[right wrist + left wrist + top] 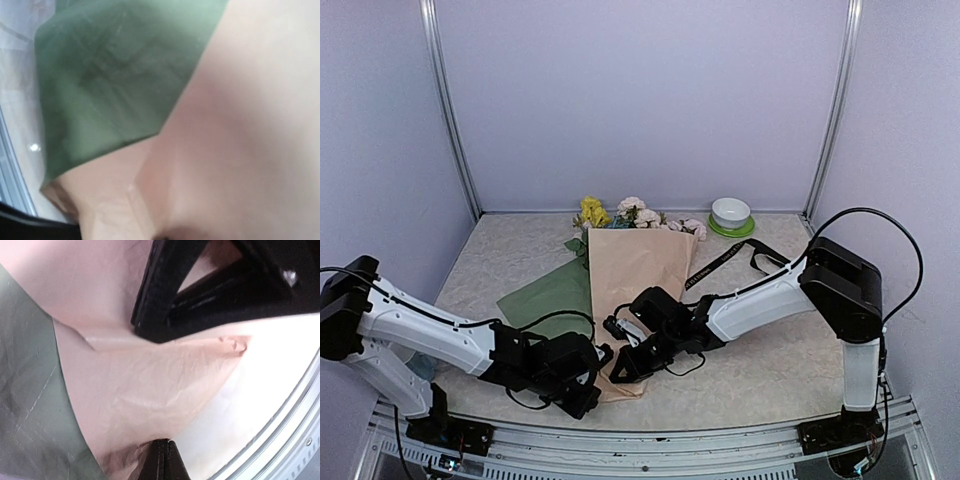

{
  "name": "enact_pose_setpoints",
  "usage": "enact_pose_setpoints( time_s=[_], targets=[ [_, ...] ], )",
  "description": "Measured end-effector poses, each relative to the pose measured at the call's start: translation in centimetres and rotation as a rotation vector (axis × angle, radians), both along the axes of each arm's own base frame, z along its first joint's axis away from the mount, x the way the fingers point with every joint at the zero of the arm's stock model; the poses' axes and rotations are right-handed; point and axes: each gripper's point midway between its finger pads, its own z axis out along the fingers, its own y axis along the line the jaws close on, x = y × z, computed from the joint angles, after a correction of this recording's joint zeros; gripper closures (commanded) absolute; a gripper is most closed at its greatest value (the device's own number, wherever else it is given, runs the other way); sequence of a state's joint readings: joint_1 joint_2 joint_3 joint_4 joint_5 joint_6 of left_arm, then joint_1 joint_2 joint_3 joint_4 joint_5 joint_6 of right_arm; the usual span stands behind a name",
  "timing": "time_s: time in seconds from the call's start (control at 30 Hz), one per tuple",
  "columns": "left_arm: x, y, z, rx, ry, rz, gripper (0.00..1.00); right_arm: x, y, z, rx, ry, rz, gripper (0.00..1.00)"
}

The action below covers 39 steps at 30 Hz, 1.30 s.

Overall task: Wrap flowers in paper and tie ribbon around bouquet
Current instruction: Adjust the 2/3-folded wrapping paper at the center of the board.

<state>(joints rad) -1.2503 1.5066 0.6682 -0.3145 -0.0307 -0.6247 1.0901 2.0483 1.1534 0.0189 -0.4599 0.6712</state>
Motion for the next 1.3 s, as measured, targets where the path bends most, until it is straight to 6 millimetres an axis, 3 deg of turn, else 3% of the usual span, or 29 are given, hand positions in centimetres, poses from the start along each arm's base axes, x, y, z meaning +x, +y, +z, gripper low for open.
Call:
enact_pose_setpoints(
  time_s=[0.2, 0.4, 0.47, 0.63, 0.8, 0.87, 1.0, 1.3],
  targets=[
    [0.1, -0.3, 0.0, -0.003, 0.013, 0.029, 1.00, 0.0, 0.0, 0.0, 0.000, 0.000, 0.000, 1.00],
    [-1.4, 2.9, 0.5, 0.040, 0.069, 0.068, 0.98, 0.0, -0.1, -0.1, -0.006, -0.002, 0.002, 1.00],
    [-1.8, 3.1, 1.1, 0.042, 0.074, 0.060, 0.98, -0.1, -0.2, -0.1, -0.010, -0.002, 0.005, 1.00],
    [0.2, 0.6, 3.1, -0.023, 0.039, 0.050, 1.00, -0.1, -0.2, -0.2, -0.010, -0.005, 0.007, 1.00],
    [2.2, -0.8, 1.5, -0.002, 0.026, 0.039, 1.00, -0.1, -0.2, -0.2, -0.010, -0.004, 0.006, 1.00],
    [2.4, -0.6, 0.4, 0.027, 0.037, 0.036, 1.00, -0.1, -0.2, -0.2, -0.010, -0.003, 0.006, 1.00],
    [2.2, -1.0, 0.3, 0.001, 0.048, 0.035, 1.00, -0.1, -0.2, -0.1, -0.010, 0.000, 0.004, 1.00],
    [-0.4, 4.0, 0.3, 0.005, 0.121, 0.149, 1.00, -0.1, -0.2, -0.2, -0.011, -0.001, 0.006, 1.00]
  ],
)
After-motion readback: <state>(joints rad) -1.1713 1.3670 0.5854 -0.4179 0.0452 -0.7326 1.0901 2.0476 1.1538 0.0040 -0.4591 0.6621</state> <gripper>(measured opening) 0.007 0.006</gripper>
